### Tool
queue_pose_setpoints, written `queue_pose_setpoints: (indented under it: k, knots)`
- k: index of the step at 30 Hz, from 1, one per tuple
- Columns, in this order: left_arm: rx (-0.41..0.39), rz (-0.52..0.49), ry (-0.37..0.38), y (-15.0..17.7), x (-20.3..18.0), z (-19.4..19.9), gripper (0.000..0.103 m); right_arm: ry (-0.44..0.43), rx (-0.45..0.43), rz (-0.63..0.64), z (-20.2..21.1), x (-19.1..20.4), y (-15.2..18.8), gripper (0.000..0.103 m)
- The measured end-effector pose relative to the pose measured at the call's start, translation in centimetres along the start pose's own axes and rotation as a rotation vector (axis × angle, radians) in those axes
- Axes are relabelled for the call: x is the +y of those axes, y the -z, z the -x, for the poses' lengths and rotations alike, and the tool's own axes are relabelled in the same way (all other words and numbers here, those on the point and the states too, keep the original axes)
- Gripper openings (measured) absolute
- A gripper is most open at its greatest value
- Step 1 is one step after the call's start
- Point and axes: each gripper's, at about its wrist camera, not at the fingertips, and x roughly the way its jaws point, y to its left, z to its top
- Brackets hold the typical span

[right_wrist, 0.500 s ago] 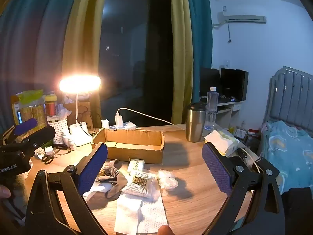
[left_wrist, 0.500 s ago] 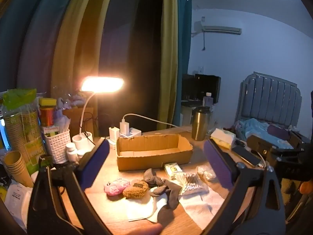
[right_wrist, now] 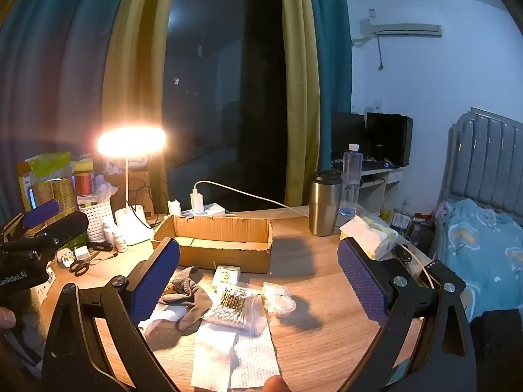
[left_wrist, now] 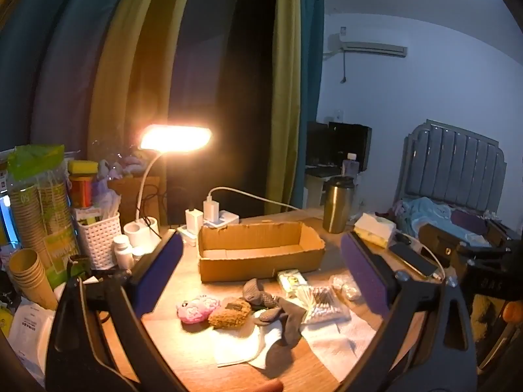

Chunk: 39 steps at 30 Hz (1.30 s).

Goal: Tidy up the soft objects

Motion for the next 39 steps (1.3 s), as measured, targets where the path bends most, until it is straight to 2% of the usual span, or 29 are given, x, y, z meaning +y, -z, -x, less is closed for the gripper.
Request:
queue_pose_setpoints:
  k: [8,15,24,39]
  knots:
    - [-0.013,0.004,-0.019,0.09,0.02,0.43,0.098,0.000,-0.003,-0.005,-0.03,0.08,0.09,0.099]
    - [-0.012,0.009,-0.013,-0.03,0.24,0.46,0.098,-0.024,0.014,-0.009,-0.04,0.25,-0.08,0.100]
    - [-0.010,0.017,-0.005,-0.03,0.43,0.51,0.098,0.004,0.011,-0.013,0.17,0.16,-0.05,0.100]
    - [0.002,0.000,0.004,0.19,0.05,0.44,0.098,-0.007,0.011,-0.011,0.24,0.37,-0.03,0.100]
